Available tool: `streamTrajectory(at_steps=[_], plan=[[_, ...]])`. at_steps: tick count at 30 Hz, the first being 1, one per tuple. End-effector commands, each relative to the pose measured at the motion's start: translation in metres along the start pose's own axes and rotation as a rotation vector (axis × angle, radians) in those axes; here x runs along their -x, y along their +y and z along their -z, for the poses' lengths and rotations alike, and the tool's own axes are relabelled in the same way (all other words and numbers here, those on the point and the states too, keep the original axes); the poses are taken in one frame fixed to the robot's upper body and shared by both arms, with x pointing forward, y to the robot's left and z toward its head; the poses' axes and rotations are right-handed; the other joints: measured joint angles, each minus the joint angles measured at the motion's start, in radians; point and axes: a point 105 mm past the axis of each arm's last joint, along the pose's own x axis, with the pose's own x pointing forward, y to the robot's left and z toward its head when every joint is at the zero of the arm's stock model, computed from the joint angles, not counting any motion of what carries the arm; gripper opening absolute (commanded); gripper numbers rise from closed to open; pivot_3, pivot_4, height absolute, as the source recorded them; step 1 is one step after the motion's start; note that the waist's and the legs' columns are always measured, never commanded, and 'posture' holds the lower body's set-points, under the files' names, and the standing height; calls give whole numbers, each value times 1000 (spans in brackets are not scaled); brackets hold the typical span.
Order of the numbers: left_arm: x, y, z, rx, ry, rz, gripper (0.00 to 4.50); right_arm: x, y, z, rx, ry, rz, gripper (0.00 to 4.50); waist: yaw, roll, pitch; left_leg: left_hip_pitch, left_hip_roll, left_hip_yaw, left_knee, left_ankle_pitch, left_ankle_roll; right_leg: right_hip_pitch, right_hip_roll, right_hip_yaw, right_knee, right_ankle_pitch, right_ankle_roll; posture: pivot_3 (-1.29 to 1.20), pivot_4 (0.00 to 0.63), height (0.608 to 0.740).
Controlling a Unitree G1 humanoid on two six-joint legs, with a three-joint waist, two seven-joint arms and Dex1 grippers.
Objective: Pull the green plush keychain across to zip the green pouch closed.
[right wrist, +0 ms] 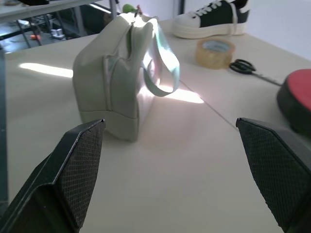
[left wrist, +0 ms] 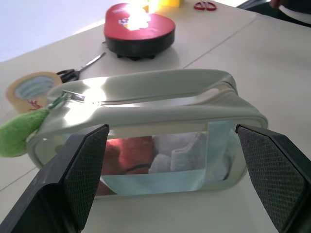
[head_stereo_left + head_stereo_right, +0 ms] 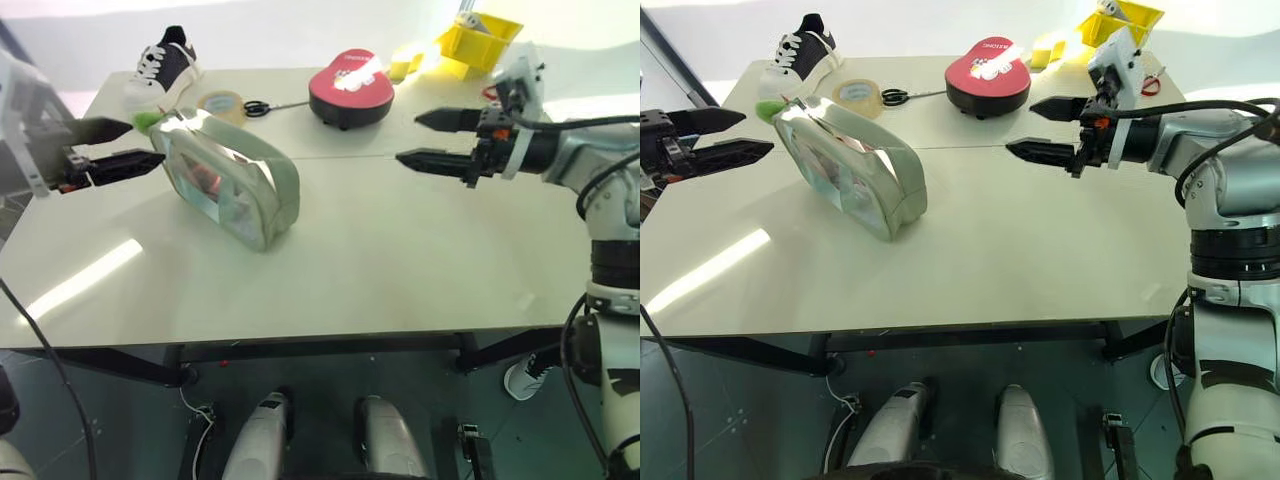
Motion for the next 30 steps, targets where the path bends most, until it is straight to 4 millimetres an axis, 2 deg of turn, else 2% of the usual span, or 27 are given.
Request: streamTrajectory(at_steps=[1, 5, 11, 14, 20, 25, 30], plan=[[3, -1, -7, -78, -2, 1, 4437, -2, 5, -17, 60, -34, -17, 4500, 1, 0, 0, 0, 0, 0, 0, 0, 0, -1, 0, 0, 0, 0, 0, 0, 150, 740], [-1, 4, -3, -62, -11, -34, 4437, -6, -1, -7, 62, -9, 31, 4500, 4, 0, 0, 0, 0, 0, 0, 0, 0, -1, 0, 0, 1, 0, 0, 0, 150, 740], [-1, 2, -1, -72, -9, -23, 4437, -21, 2, -6, 94, -1, 28, 4500, 0, 0, 0, 0, 0, 1, 1, 0, 0, -1, 0, 1, 1, 1, 0, 0, 150, 740], [-9, -16, 3, -78, 13, 55, 4437, -41, 7, -2, 90, 0, 29, 4500, -5, 0, 0, 0, 0, 1, 1, 0, 0, -1, 1, 1, 2, 1, 2, 0, 150, 740], [-20, -66, 2, -133, 50, 238, 4437, -82, 31, 4, 108, 5, -82, 4500, -20, 0, 0, 0, 0, 0, 1, 1, 0, -1, 0, 1, 3, 2, 3, 0, 150, 740], [-18, -69, -7, -129, 26, 220, 4437, -124, 46, -2, 126, -35, -144, 4500, -29, 0, 0, 1, 0, 0, 2, 1, -1, -2, 2, 1, 8, 2, 3, 0, 150, 740], [-7, -77, -8, -141, 30, 185, 4437, -158, 41, -5, 149, -62, -95, 4500, -38, 0, 0, 2, 0, -1, 2, 2, -3, -6, 2, 2, 17, 2, 3, 0, 150, 740]])
